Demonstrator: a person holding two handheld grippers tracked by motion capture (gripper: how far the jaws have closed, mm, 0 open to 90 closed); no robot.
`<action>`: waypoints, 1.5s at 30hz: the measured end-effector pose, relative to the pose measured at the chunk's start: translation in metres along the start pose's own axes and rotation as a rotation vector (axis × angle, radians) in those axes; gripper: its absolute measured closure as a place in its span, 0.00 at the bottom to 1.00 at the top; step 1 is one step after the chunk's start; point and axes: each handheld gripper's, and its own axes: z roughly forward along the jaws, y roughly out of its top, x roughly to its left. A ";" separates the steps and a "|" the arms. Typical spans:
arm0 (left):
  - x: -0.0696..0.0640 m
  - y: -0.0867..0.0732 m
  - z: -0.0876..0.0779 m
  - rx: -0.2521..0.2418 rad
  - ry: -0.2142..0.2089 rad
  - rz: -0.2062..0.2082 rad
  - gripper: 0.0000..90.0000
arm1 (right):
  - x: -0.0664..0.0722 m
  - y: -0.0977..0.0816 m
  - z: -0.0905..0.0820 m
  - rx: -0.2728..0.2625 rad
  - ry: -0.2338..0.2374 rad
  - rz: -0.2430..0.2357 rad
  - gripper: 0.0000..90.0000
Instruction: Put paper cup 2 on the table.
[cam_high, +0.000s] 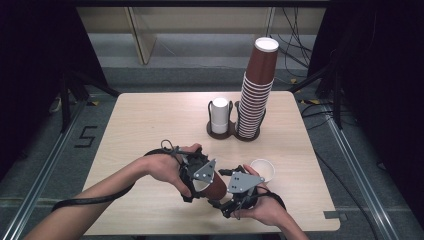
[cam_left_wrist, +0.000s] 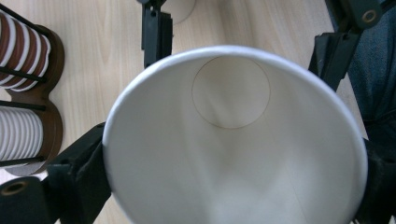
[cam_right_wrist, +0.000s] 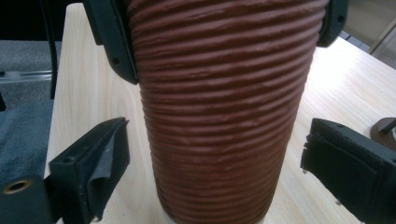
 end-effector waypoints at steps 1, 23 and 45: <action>0.000 0.000 0.000 0.001 0.000 0.002 0.08 | -0.001 0.000 0.000 -0.003 -0.002 -0.007 0.11; -0.004 0.007 0.006 0.014 -0.026 0.049 0.08 | 0.001 -0.003 0.007 0.019 0.051 -0.019 0.17; -0.009 -0.007 -0.005 -0.155 0.015 -0.042 0.00 | 0.002 -0.008 -0.005 -0.031 0.010 -0.012 0.21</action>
